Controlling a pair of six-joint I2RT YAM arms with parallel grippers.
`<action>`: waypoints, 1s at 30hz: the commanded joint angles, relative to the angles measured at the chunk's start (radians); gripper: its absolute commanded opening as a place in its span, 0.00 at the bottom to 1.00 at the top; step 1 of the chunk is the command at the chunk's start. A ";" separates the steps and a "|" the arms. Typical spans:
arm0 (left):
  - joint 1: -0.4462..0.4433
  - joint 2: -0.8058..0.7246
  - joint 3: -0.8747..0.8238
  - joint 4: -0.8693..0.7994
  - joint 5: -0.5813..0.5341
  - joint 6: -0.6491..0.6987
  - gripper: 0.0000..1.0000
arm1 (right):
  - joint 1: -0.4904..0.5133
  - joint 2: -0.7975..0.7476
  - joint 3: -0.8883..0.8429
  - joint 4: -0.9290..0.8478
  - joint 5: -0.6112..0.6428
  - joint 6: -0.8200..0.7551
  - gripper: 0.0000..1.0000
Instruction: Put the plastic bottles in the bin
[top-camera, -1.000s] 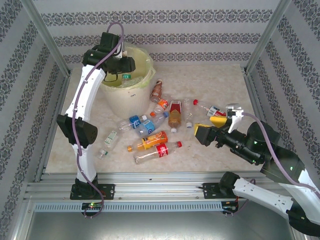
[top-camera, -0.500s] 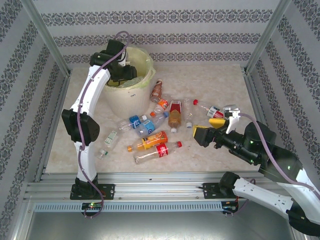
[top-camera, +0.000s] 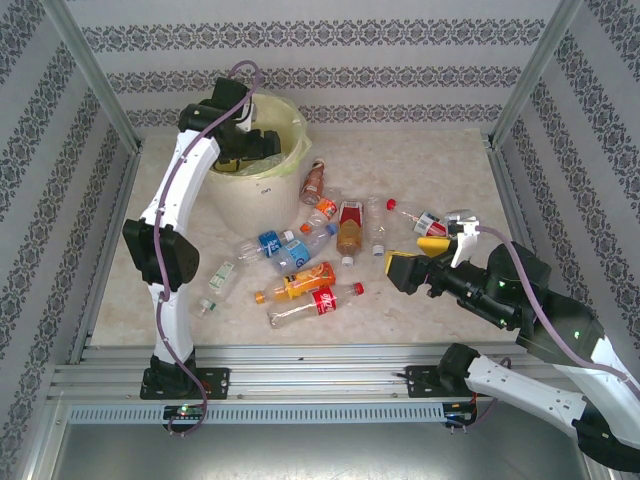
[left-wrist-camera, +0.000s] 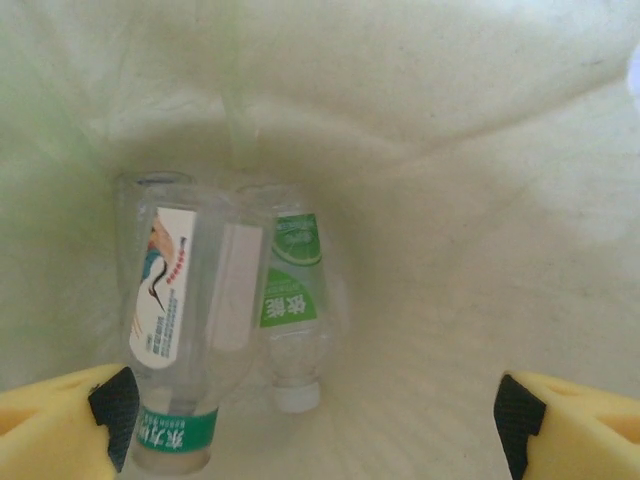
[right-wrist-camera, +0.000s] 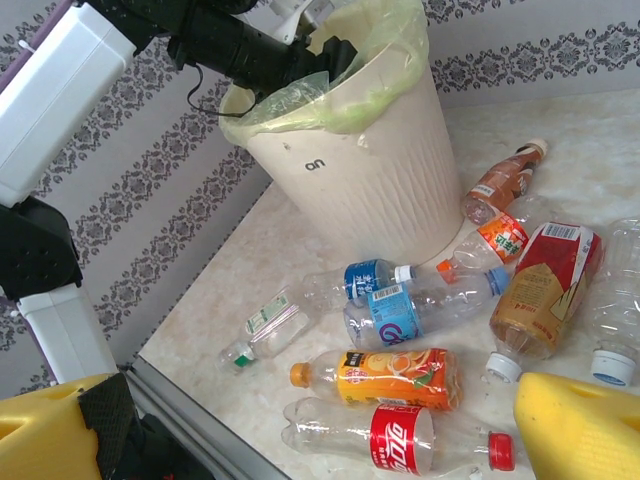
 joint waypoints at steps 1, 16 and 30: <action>0.010 -0.002 0.049 -0.049 0.008 0.003 0.94 | -0.011 -0.015 -0.018 -0.024 -0.003 0.017 0.98; 0.010 -0.139 0.099 -0.021 -0.009 -0.004 0.94 | -0.010 -0.025 -0.026 -0.069 -0.002 0.023 0.98; -0.005 -0.515 -0.179 0.063 0.064 0.054 0.95 | -0.011 -0.036 -0.063 -0.097 0.004 0.054 0.98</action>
